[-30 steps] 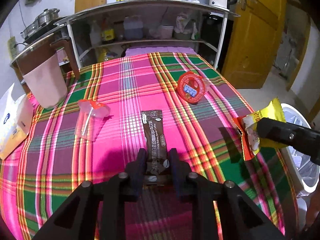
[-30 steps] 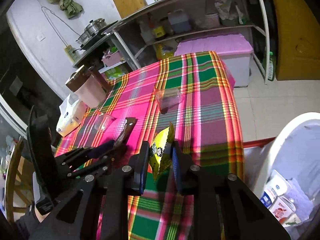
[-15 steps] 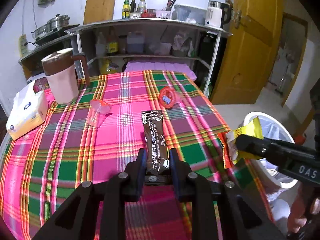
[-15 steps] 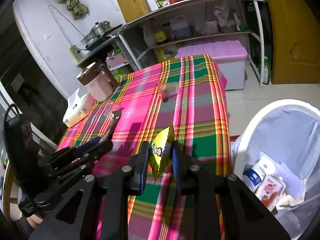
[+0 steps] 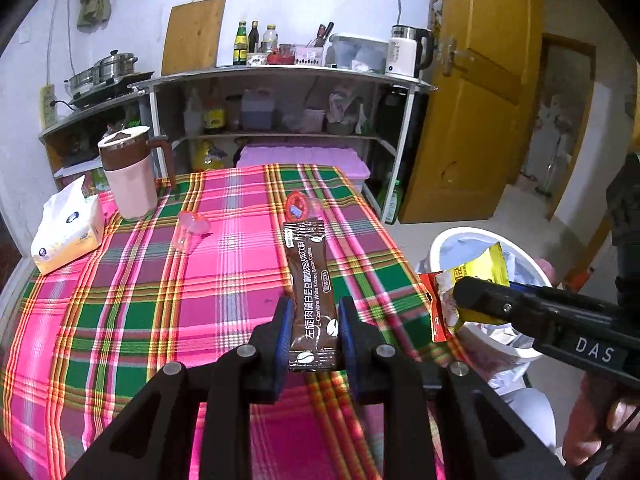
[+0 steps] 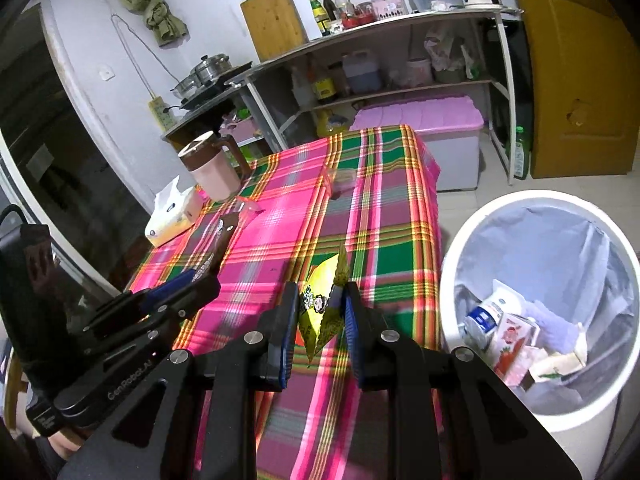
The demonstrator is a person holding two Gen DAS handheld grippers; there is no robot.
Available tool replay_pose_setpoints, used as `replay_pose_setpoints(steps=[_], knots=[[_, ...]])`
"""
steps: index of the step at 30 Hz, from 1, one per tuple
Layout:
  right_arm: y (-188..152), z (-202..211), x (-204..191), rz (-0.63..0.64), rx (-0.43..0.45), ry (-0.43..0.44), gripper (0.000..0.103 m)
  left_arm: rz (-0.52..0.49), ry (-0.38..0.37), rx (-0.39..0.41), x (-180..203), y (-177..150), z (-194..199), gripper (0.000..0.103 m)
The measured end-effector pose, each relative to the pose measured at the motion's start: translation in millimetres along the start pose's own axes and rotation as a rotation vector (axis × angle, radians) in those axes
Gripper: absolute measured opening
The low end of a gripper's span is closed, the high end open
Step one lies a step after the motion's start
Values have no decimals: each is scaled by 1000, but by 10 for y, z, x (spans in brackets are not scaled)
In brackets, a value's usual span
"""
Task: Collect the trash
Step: 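Carry the wrapper and yellow packet over the white bin and open both tools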
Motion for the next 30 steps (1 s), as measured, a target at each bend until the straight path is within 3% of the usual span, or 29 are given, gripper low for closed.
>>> replay_pose_setpoints(steps=[13,30], knots=[[-168,258,97,-20,27,-19,23,-29,-40,18,248,-108,173,24],[-231,409,675,-124,54,-59,23,-120,-111,-32,804,19,-176,24]])
Point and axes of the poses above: each gripper's, at about its wrist camera, not at the fingertips, and z roughly against the way its jaws point, x to its right, y to its top, the point moved 5 cm from there along -z, roughly the way its jaws point, and after that the axes turned 12 degrees about -x, right-handed, at the moved point
